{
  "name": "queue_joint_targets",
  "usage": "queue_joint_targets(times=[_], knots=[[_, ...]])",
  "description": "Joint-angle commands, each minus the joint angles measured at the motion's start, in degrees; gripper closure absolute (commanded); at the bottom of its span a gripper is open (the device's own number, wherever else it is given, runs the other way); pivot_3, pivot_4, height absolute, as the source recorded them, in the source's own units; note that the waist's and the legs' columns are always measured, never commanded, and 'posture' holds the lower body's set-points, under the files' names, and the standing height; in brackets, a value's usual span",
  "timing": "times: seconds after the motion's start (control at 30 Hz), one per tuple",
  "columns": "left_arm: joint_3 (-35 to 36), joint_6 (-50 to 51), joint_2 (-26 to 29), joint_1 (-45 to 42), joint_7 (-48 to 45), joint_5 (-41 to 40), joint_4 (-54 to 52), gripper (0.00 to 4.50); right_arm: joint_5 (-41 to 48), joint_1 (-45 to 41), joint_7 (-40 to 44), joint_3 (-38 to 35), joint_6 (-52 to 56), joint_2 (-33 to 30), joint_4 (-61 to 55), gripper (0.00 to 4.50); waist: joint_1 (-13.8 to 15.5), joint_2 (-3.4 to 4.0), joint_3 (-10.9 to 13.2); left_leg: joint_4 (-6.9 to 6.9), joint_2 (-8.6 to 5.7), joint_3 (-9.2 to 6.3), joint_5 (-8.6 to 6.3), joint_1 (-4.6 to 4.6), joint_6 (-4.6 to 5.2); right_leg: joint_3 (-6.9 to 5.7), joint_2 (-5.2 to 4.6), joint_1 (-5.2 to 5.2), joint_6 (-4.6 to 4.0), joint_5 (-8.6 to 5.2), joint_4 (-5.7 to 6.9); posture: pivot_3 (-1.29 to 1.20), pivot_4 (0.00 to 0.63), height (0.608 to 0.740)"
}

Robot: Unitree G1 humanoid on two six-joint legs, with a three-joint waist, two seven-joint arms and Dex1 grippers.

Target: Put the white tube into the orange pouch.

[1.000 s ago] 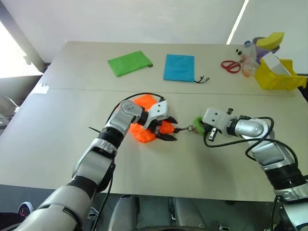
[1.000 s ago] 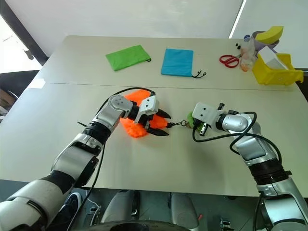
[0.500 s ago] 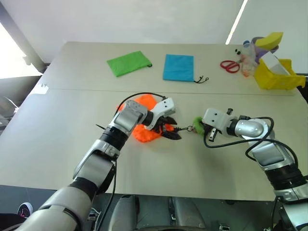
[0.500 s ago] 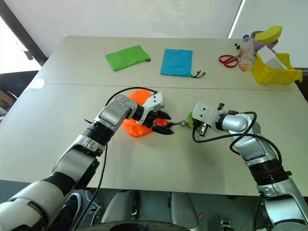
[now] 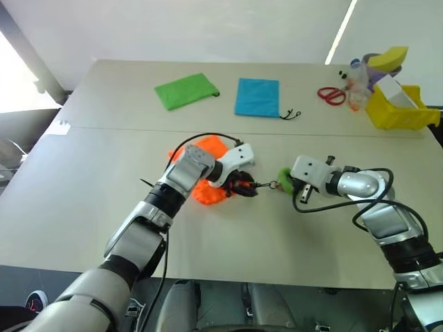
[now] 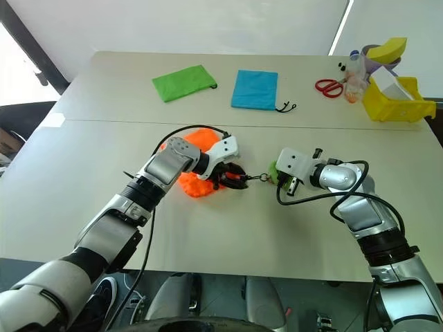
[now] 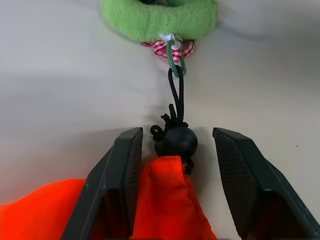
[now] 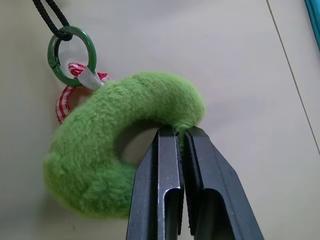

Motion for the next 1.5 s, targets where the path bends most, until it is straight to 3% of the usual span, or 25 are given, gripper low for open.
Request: queue_joint_targets(times=[0.03,0.17,0.47,0.8,0.9,1.07,1.2,1.4,1.5], knots=[[0.4,-0.4,0.2,0.2,0.2,-0.2,0.4,2.24,-0.2,-0.9,-0.3,-0.5,-0.6,0.1,-1.5,4.50,0.0,0.00,0.0,0.00,0.00,0.00,0.00,0.00,0.00,0.00,0.00,0.00,0.00,0.00,0.00,0.00,0.150,0.740],[0.9,-0.4,-0.5,0.5,1.4,-0.7,0.5,4.09,-0.4,-0.9,-0.3,-0.5,-0.7,0.1,-1.4,4.50,0.0,0.00,0.0,0.00,0.00,-0.01,0.00,0.00,0.00,0.00,0.00,-0.01,0.00,0.00,0.00,0.00,0.150,0.740],[2.2,-2.4,0.2,0.8,-0.3,-2.6,-0.3,4.09,-0.3,-1.7,-0.5,-0.8,-1.1,0.1,-1.3,4.50,0.0,0.00,0.0,0.00,0.00,0.00,0.00,0.00,0.00,0.00,0.00,-0.01,0.00,0.00,-0.01,0.00,0.150,0.740],[15.8,0.1,1.6,1.7,-5.7,-16.9,1.4,4.09,2.9,-2.3,-1.6,-2.4,0.0,3.0,-4.0,4.50,-0.1,0.00,0.0,-0.01,0.01,0.00,0.00,-0.02,0.00,0.00,0.00,-0.04,0.00,0.00,0.00,0.00,0.150,0.740],[22.2,7.5,0.8,0.6,-5.3,-23.5,4.3,4.09,3.9,-2.5,-1.6,-2.4,0.7,4.0,-4.7,4.50,0.0,0.00,0.0,0.00,0.00,0.01,0.00,-0.04,0.00,0.00,-0.01,-0.04,0.00,0.00,0.00,0.00,0.150,0.740],[23.8,8.2,0.8,2.9,-7.4,-25.9,4.8,4.09,3.7,-3.0,-1.9,-2.1,0.3,4.3,-4.8,4.50,-0.1,0.00,0.0,0.00,-0.01,0.01,0.00,-0.05,0.00,-0.01,-0.03,-0.04,0.01,0.00,-0.01,0.00,0.150,0.740],[24.2,2.6,0.5,4.8,-7.7,-25.8,2.9,4.09,3.6,-2.8,-1.9,-2.2,0.2,3.9,-4.9,4.50,-0.1,0.00,0.0,0.00,0.00,0.00,0.00,-0.05,0.00,-0.01,-0.03,-0.05,0.01,0.00,-0.01,0.00,0.150,0.740],[16.6,-21.8,1.1,9.1,-7.8,-15.7,0.0,4.09,2.6,-2.3,-2.2,-2.3,-1.0,2.6,-4.1,4.50,0.0,0.00,0.0,0.00,0.00,0.02,0.02,-0.04,-0.02,0.01,-0.03,-0.04,0.00,0.00,-0.01,0.00,0.150,0.740],[15.9,-28.3,1.1,9.9,-7.7,-14.6,-0.9,4.09,2.6,-2.2,-2.3,-2.5,-1.4,2.0,-3.8,4.50,0.1,0.00,0.0,0.00,0.00,0.01,0.02,-0.04,-0.03,0.00,-0.03,-0.04,0.00,0.00,-0.01,0.00,0.150,0.740]])
